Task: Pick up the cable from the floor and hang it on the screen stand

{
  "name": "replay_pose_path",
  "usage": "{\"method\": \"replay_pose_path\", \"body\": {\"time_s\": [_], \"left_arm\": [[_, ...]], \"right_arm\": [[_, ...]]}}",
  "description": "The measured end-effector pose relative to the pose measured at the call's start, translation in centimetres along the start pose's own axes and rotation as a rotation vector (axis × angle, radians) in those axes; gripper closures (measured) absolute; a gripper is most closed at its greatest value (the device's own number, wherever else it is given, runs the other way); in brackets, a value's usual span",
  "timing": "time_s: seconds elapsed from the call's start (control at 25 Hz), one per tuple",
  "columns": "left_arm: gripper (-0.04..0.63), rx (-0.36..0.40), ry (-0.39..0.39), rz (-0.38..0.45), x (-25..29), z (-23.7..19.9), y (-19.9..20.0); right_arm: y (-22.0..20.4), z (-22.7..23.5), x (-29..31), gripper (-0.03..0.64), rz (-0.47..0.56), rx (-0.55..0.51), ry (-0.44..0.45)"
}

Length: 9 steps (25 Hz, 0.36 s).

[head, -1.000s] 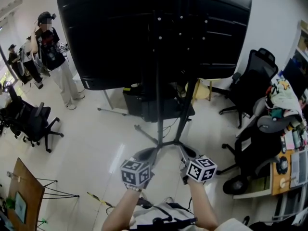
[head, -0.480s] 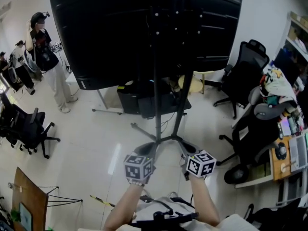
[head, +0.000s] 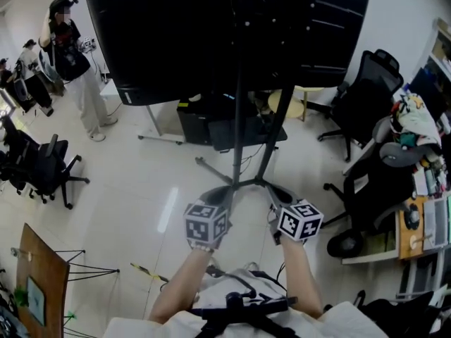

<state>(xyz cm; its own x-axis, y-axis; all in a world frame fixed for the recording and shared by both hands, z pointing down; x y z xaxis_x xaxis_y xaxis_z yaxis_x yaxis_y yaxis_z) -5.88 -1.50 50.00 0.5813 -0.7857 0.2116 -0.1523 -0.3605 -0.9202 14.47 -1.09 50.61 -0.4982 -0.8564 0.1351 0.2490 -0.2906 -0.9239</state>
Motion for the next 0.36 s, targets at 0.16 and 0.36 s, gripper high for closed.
{"method": "replay_pose_path", "body": {"time_s": [0.16, 0.36], "left_arm": [[0.595, -0.009, 0.012, 0.008, -0.1, -0.8, 0.3], [0.595, -0.021, 0.017, 0.001, 0.3, -1.2, 0.1]], "right_arm": [[0.4, -0.2, 0.7, 0.607, 0.007, -0.004, 0.013], [0.8, -0.4, 1.6, 0.607, 0.003, -0.009, 0.028]]}}
Point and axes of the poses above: the fingertips, and each gripper's own axes: x forward along the fingers, z to its right, y out of its top, the point moved 8 cm from there along -x, backward along the fingers, and after that the axes turned 10 degrees about z, right-handed, at the moved point
